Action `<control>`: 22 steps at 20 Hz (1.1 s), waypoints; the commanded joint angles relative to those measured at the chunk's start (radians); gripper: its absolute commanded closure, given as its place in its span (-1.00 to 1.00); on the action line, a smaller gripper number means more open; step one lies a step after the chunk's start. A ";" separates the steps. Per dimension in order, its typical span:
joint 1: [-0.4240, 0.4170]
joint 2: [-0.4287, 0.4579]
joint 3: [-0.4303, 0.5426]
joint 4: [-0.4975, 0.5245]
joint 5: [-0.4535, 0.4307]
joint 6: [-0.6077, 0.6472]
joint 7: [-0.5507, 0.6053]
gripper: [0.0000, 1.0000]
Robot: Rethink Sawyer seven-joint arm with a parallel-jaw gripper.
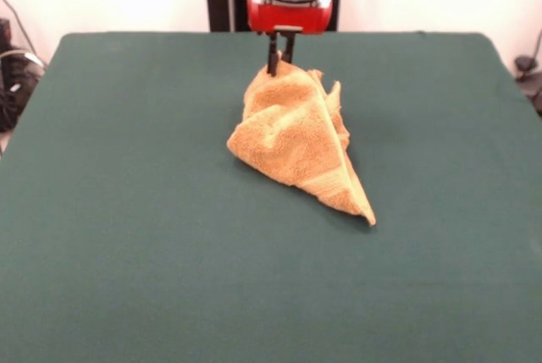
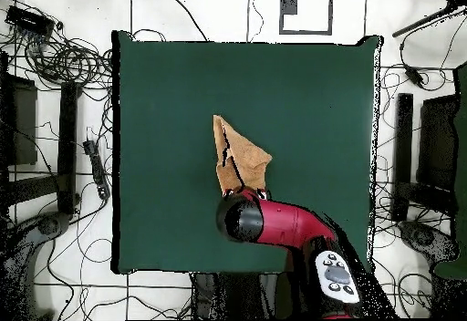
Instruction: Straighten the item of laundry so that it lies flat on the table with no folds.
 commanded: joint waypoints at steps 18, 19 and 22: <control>0.072 -0.332 0.045 0.050 0.049 0.259 0.129 1.00; 0.077 -0.335 0.042 0.042 0.050 0.264 0.135 1.00; 0.067 -0.291 0.057 0.009 0.046 0.248 0.135 1.00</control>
